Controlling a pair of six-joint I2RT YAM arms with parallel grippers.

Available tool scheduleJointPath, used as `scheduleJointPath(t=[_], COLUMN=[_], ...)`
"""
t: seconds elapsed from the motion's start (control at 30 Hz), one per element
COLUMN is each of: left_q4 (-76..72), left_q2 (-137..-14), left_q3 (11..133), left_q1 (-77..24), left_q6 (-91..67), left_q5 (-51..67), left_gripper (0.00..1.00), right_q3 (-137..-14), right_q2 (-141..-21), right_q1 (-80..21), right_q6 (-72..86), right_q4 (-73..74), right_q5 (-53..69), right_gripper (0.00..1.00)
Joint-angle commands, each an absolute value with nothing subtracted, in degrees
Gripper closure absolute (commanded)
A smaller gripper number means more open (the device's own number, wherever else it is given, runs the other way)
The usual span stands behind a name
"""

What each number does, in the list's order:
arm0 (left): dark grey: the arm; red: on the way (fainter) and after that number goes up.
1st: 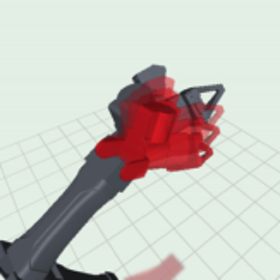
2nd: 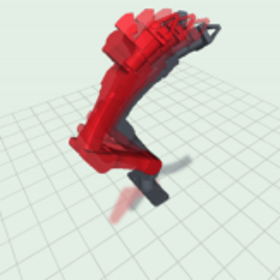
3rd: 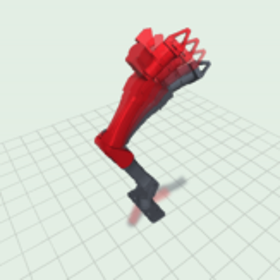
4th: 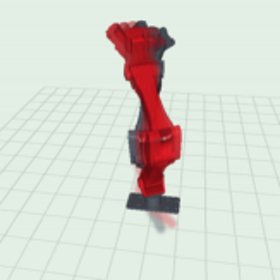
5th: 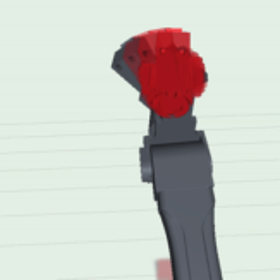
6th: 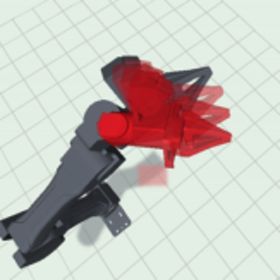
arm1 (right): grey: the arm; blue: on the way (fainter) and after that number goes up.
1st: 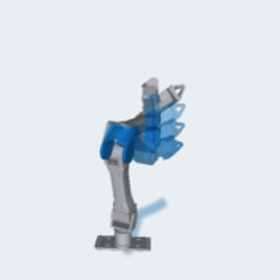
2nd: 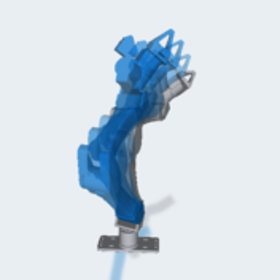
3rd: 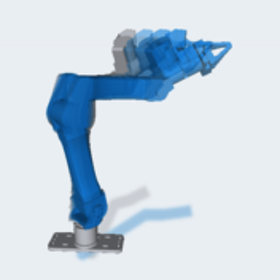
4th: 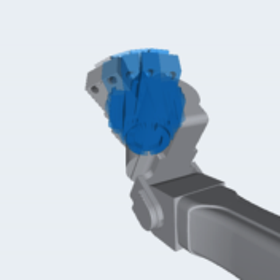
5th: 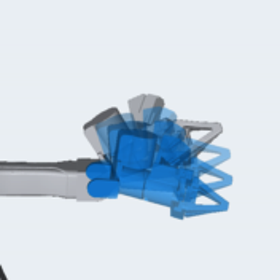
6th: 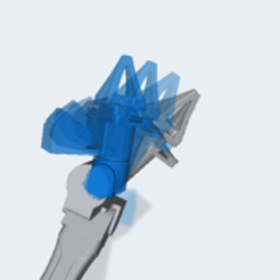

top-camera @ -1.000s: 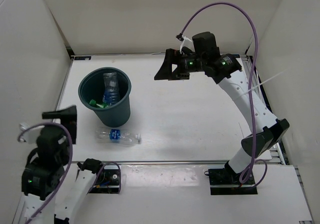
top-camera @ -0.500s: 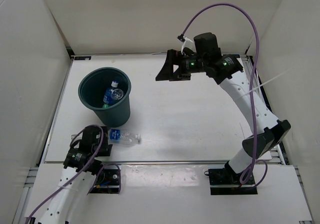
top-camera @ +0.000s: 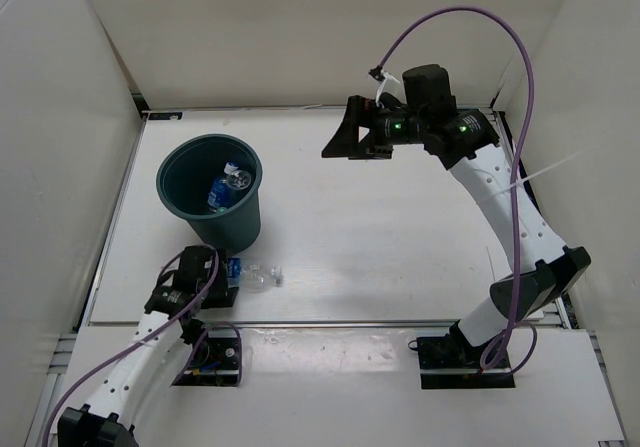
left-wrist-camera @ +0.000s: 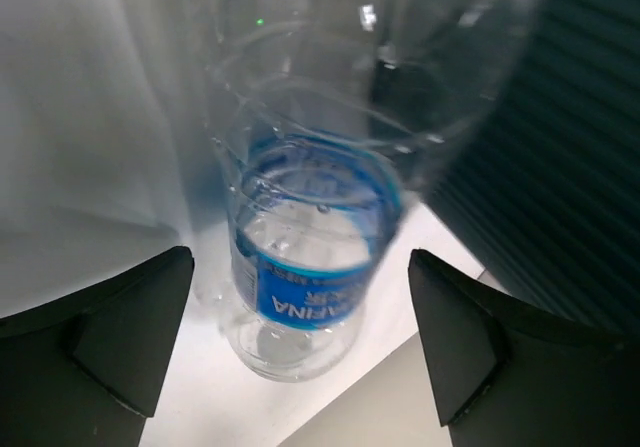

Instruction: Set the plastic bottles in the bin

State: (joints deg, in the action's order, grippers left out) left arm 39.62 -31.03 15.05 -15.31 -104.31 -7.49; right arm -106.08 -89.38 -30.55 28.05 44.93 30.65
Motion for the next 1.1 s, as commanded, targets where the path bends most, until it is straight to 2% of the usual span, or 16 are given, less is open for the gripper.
scheduleJointPath(t=[0.0,0.03,0.17,0.33,0.53,0.7,0.9,1.03,1.07], left_q4=[37.6,37.6,37.6,42.6,57.9,66.3,70.0,67.2,66.3], left_q2=[-31.5,-31.5,-28.7,-23.4,-22.7,-27.5,-36.4,-44.7,-49.2], left_q3=[12.9,12.4,9.9,11.9,26.6,41.8,62.4,76.3,83.5], left_q1=[-14.9,-14.4,-13.9,-13.4,-13.4,-13.4,-13.4,-13.4,-13.4], left_q6=[-105.6,-105.6,-105.6,-107.0,-109.1,-109.7,-104.4,-92.4,-87.8], left_q5=[-3.6,-3.1,-0.6,0.4,8.3,10.5,6.0,-3.3,-10.2], left_gripper=[0.02,0.05,0.28,0.39,0.41,0.41,0.42,0.43,0.43], right_q3=[-105.5,-105.5,-104.9,-104.3,-103.3,-102.7,-102.7,-103.3,-103.3], right_q2=[-87.5,-87.5,-86.9,-86.9,-86.9,-88.1,-89.1,-89.1,-89.1], right_q1=[-29.7,-29.7,-29.2,-29.2,-28.7,-28.7,-28.7,-28.7,-28.7], right_q6=[27.1,27.6,27.6,28.1,28.1,29.4,30.5,30.5,30.5], right_q4=[43.8,43.8,43.8,43.8,43.8,43.8,43.8,43.8,43.8], right_q5=[31.9,31.9,32.4,32.4,32.4,32.4,33.6,33.6,33.6], right_gripper=[0.0,0.0,0.0,0.0,0.0,0.0,0.0,0.0,0.0])
